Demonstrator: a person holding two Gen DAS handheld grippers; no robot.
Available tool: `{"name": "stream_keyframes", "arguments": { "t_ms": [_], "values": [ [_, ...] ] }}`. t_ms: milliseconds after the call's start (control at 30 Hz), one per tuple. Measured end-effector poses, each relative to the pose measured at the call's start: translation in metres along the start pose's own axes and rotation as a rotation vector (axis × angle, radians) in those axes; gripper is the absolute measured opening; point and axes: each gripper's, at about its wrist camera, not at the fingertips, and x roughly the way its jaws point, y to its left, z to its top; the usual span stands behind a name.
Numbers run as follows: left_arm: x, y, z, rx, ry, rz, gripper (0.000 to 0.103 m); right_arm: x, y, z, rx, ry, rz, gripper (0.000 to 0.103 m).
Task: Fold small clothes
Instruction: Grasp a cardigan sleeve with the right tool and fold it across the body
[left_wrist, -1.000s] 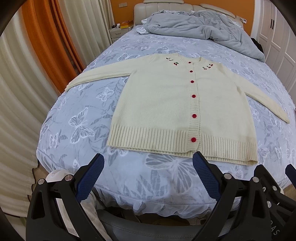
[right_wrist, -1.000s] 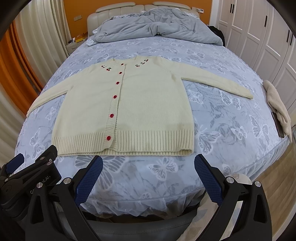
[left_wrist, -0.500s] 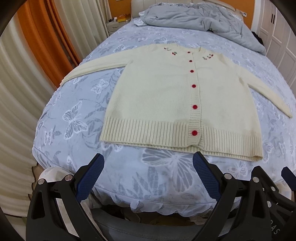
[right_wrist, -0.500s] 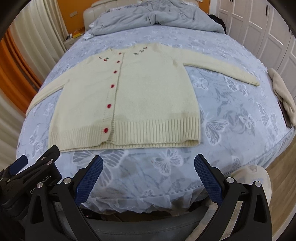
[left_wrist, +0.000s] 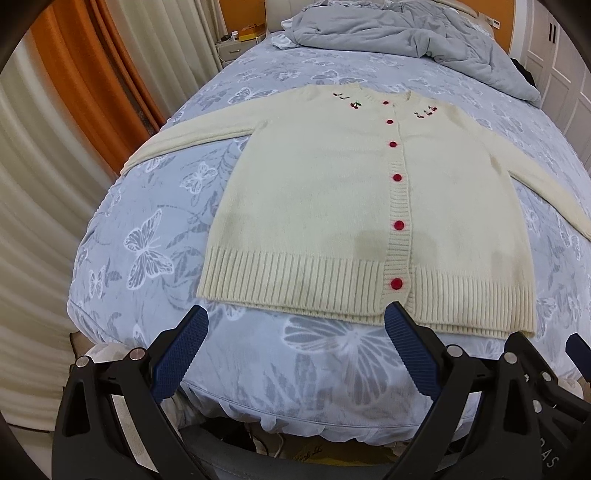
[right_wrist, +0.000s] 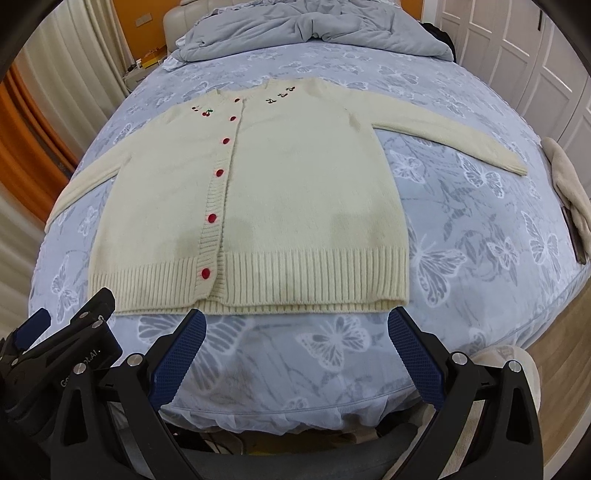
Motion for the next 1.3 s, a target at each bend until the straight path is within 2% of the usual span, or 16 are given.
{"name": "stream_keyframes", "arguments": {
  "t_ms": [267,333,400,467,600,733,833,933,1000,1067,1100,1133,1167,1233,1300],
  "values": [
    [0.011,-0.004,0.007,0.021,0.023,0.005,0.096,0.017,0.000,0.009,-0.014,0.033,0.036,0.098],
    [0.018,-0.004,0.011,0.015,0.030,-0.009,0.096,0.028,-0.009,0.016,-0.017,0.042,0.080,0.098],
    [0.024,-0.001,0.014,-0.005,0.033,-0.012,0.097,0.043,-0.037,0.031,0.027,0.041,0.092,0.098],
    [0.036,0.006,0.017,-0.015,0.048,-0.022,0.097,0.061,-0.077,0.051,0.115,0.046,0.097,0.097],
    [0.061,0.020,0.021,-0.034,0.095,-0.081,0.097,0.105,-0.210,0.103,0.437,-0.002,0.170,0.097],
    [0.086,0.026,0.020,-0.093,0.157,-0.132,0.097,0.143,-0.322,0.146,0.652,-0.083,0.139,0.092],
    [0.097,0.027,0.022,-0.121,0.169,-0.156,0.097,0.162,-0.382,0.164,0.807,-0.140,0.119,0.091],
    [0.102,0.028,0.028,-0.136,0.146,-0.157,0.098,0.177,-0.426,0.172,0.977,-0.194,0.115,0.091],
    [0.105,0.030,0.033,-0.142,0.140,-0.164,0.098,0.189,-0.444,0.177,1.049,-0.211,0.142,0.076],
    [0.110,0.031,0.037,-0.150,0.135,-0.168,0.098,0.203,-0.453,0.186,1.078,-0.203,0.190,0.051],
    [0.112,0.032,0.039,-0.154,0.131,-0.167,0.098,0.210,-0.456,0.191,1.089,-0.187,0.198,0.043],
    [0.114,0.032,0.041,-0.154,0.129,-0.167,0.098,0.213,-0.459,0.195,1.088,-0.187,0.196,0.019],
    [0.116,0.032,0.043,-0.155,0.127,-0.165,0.098,0.213,-0.457,0.201,1.082,-0.194,0.203,0.011],
    [0.118,0.034,0.046,-0.161,0.119,-0.168,0.098,0.198,-0.448,0.220,1.050,-0.300,0.267,0.010],
    [0.118,0.039,0.050,-0.177,0.102,-0.181,0.098,0.170,-0.413,0.254,0.925,-0.417,0.387,0.010]
  ]
}}
